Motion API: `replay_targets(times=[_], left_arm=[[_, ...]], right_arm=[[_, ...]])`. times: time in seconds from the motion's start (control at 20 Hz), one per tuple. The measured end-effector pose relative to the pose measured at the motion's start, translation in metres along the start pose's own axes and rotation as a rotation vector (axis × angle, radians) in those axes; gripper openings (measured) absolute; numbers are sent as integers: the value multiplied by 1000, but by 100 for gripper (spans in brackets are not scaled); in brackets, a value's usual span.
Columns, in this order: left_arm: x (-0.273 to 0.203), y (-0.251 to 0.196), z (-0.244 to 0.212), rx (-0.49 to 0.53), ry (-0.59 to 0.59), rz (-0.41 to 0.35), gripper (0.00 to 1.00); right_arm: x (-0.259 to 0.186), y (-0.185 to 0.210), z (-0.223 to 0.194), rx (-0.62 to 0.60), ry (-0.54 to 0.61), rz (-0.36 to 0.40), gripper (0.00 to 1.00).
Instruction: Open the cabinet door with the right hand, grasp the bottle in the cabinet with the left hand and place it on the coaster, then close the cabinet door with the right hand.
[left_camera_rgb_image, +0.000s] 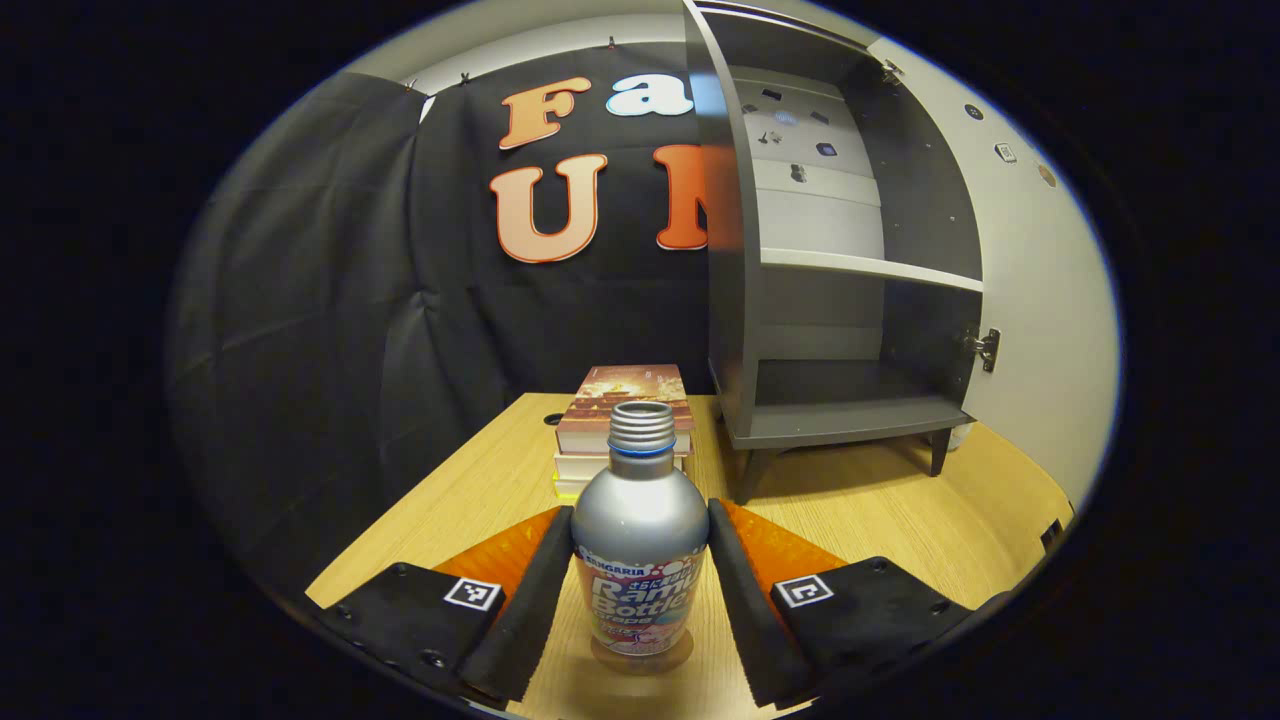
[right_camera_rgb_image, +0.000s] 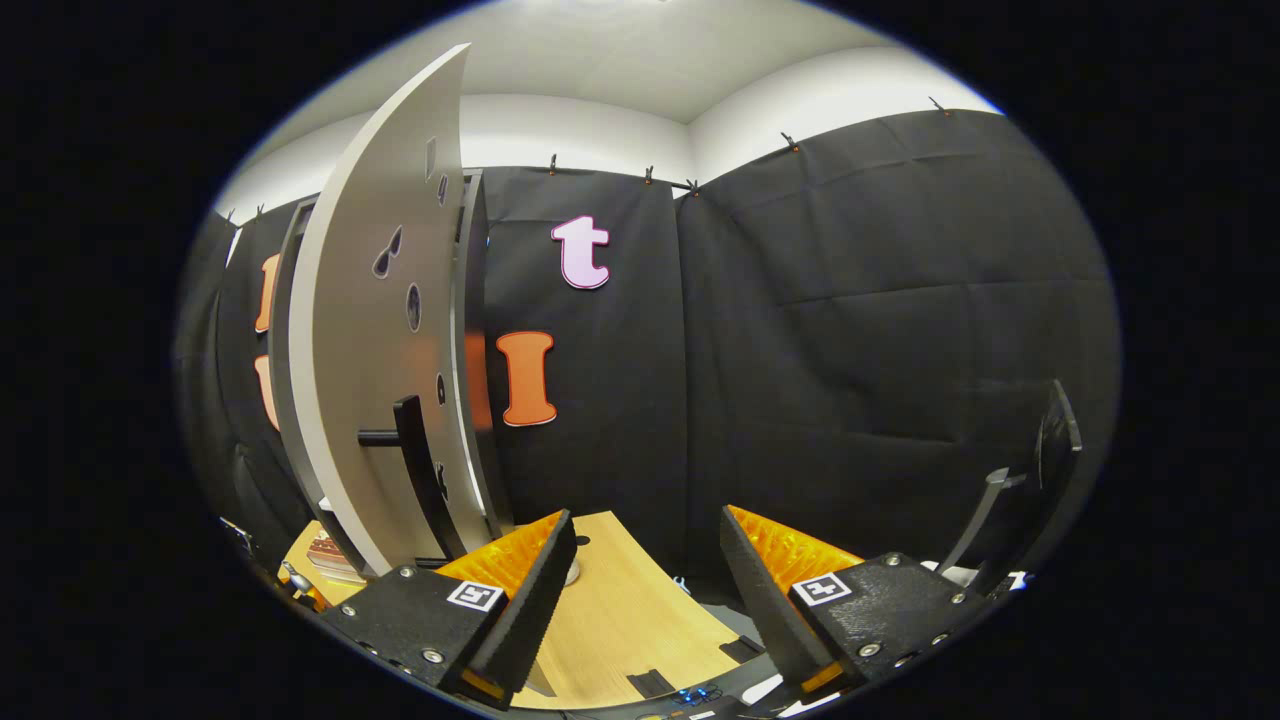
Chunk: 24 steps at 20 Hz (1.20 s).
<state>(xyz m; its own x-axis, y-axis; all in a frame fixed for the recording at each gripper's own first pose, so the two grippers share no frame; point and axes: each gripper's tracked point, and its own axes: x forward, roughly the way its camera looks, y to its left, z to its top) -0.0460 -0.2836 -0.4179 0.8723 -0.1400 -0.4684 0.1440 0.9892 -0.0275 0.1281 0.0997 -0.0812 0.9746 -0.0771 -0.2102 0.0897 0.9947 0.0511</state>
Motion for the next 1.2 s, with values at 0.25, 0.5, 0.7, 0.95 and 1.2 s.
replay_targets(times=[0.25, 0.5, 0.7, 0.95, 1.2], left_arm=[[8, 8, -16, -32, 11, 34, 85], [13, 10, -25, -87, 18, 46, 84], [7, 15, -34, -66, 9, 40, 85], [-1, 9, -36, -37, 20, 27, 86], [-9, 7, -42, -16, 50, 33, 87]], right_arm=[[-7, -2, -4, -22, 29, -17, 90], [-12, -1, -7, -26, 46, -19, 90], [-12, 5, -8, 1, 49, -14, 90], [-11, 9, -10, -1, 57, 2, 90], [-10, 11, -16, 12, 76, 10, 90]])
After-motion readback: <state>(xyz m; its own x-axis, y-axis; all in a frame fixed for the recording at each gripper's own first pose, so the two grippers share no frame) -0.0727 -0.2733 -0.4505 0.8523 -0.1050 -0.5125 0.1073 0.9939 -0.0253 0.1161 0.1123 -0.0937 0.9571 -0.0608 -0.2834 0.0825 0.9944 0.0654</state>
